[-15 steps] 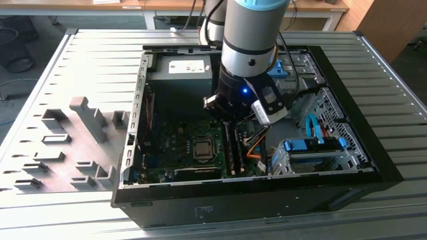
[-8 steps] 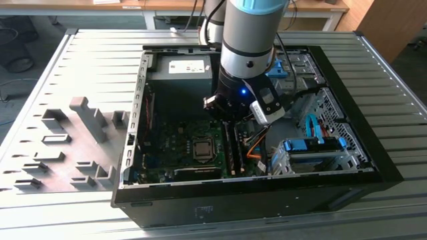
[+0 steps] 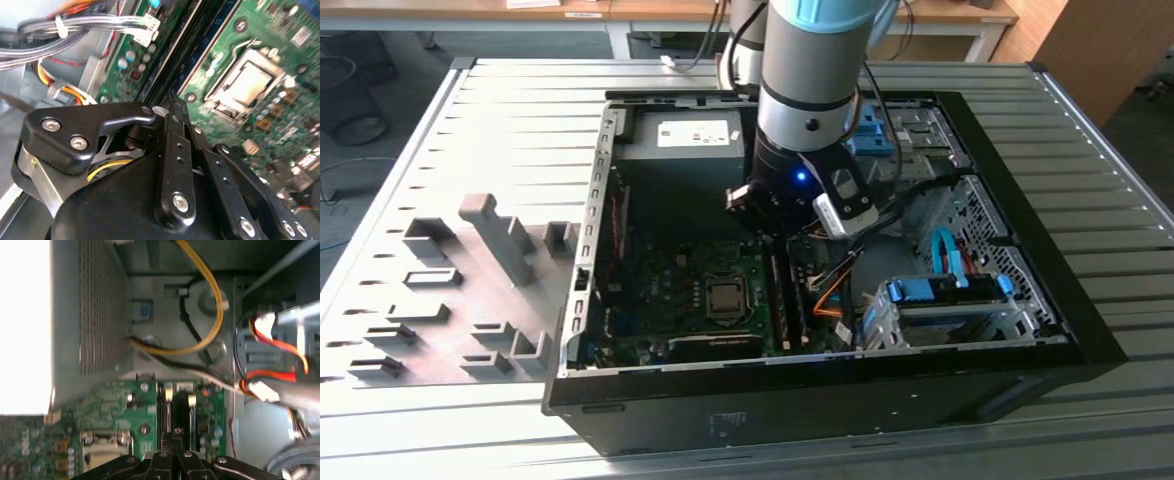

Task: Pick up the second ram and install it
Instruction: 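Press down the second ram until it locks into place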

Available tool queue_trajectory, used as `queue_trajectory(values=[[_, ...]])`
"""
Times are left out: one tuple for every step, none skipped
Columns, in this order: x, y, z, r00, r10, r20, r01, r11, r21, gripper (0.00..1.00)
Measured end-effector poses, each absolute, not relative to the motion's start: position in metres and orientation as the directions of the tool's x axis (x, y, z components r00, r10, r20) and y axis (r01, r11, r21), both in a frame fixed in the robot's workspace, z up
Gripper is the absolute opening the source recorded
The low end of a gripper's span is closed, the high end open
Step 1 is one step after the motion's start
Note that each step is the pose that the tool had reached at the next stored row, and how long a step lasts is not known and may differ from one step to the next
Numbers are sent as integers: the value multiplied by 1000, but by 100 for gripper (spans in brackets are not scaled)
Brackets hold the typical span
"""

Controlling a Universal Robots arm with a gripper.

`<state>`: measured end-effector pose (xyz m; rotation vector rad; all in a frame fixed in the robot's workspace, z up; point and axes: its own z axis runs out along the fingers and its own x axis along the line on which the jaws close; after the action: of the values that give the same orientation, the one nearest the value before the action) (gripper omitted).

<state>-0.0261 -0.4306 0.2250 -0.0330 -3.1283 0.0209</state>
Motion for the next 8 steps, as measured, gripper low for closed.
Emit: queue_trajectory(values=[[-26,-428,224,-1000,21,13,21,1000,-14,11],[-26,-427,223,-1000,21,13,21,1000,-14,11],[-26,-426,222,-1000,21,13,21,1000,-13,11],[-26,-425,221,-1000,21,13,21,1000,-13,11],[-26,-425,221,-1000,21,13,21,1000,-14,11],[-26,-425,220,-1000,21,13,21,1000,-14,11],[-26,-425,220,-1000,21,13,21,1000,-14,11],[-26,-425,220,-1000,21,13,21,1000,-14,11]])
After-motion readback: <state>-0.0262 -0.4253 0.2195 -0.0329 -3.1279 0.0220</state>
